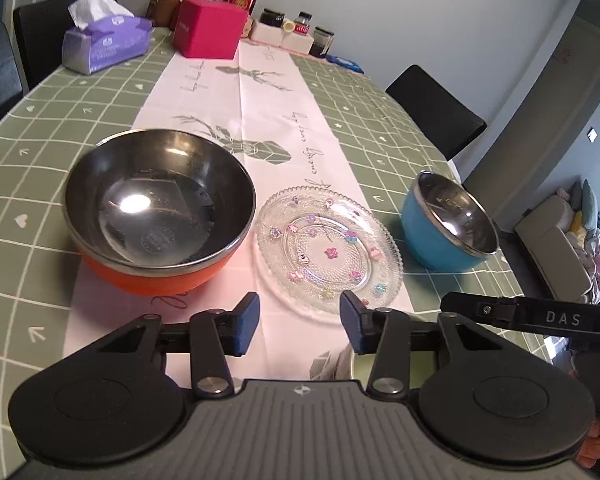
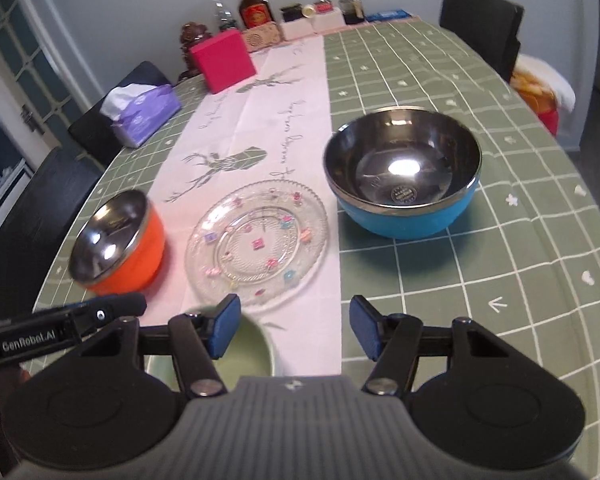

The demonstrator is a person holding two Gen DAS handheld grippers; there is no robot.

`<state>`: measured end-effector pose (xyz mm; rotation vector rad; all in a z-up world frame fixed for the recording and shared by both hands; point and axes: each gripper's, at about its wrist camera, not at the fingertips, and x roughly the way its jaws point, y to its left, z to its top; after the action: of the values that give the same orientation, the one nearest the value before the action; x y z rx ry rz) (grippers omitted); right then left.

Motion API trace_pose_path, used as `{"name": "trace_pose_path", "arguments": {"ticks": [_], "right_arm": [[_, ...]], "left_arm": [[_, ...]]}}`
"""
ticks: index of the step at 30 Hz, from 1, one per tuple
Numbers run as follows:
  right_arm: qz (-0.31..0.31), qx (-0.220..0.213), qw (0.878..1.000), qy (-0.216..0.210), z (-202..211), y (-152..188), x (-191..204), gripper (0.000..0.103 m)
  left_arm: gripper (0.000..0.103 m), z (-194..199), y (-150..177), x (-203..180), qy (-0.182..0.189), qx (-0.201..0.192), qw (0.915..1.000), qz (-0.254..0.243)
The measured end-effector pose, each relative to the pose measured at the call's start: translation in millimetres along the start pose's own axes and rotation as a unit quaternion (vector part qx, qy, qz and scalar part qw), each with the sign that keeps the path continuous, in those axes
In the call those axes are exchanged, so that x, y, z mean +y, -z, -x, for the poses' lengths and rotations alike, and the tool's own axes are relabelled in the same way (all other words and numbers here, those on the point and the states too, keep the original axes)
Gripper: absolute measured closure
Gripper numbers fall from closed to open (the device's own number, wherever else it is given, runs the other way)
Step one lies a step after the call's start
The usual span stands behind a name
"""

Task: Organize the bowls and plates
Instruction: 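Move the left gripper to the second glass plate beside the orange bowl, then close the left gripper on the second glass plate rim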

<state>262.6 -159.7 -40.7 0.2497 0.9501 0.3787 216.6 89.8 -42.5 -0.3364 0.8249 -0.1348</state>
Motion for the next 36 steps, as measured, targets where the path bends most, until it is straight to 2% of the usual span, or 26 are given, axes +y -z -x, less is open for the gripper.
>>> {"name": "trace_pose_path", "arguments": {"ticks": [2, 4, 7, 11, 13, 14, 18, 20, 22, 32, 34, 36], "right_arm": [[-0.022, 0.010, 1.000, -0.004, -15, -5, -6, 0.048], [-0.044, 0.021, 0.999, -0.015, -28, -9, -12, 0.058], [-0.069, 0.031, 0.997, -0.028, -43, -14, -20, 0.060], [-0.080, 0.030, 0.996, -0.024, -56, -21, -23, 0.061], [-0.085, 0.031, 0.996, -0.025, -61, -24, -25, 0.071], [-0.089, 0.031, 0.995, -0.026, -63, -25, -27, 0.072], [-0.097, 0.031, 0.994, -0.033, -72, -28, -30, 0.082], [-0.101, 0.033, 0.994, -0.041, -74, -29, -31, 0.088], [-0.104, 0.035, 0.993, -0.047, -76, -29, -32, 0.096], [-0.077, 0.058, 0.995, -0.027, -64, -25, -26, 0.097], [-0.086, 0.057, 0.994, -0.029, -64, -24, -29, 0.093], [-0.097, 0.051, 0.994, -0.024, -62, -24, -33, 0.087]], "left_arm": [[0.060, -11, -2, 1, -0.006, 0.007, 0.9999, 0.007], [0.063, -20, -4, 3, -0.010, 0.012, 0.9997, 0.018], [0.065, -31, -8, 7, -0.017, 0.009, 0.9989, 0.043], [0.067, -43, -10, 9, -0.024, 0.001, 0.9974, 0.068], [0.067, -48, -7, 7, -0.038, -0.002, 0.9963, 0.076], [0.067, -50, -6, 6, -0.041, -0.004, 0.9960, 0.078], [0.080, -55, -3, 5, -0.051, -0.017, 0.9946, 0.088], [0.088, -56, -4, 7, -0.043, -0.016, 0.9942, 0.097], [0.088, -56, -3, 7, -0.042, -0.016, 0.9937, 0.103], [0.089, -42, 9, 6, -0.029, 0.008, 0.9929, 0.115], [0.086, -42, 9, 10, -0.025, 0.002, 0.9914, 0.128], [0.073, -42, 7, 13, -0.038, -0.011, 0.9894, 0.140]]}}
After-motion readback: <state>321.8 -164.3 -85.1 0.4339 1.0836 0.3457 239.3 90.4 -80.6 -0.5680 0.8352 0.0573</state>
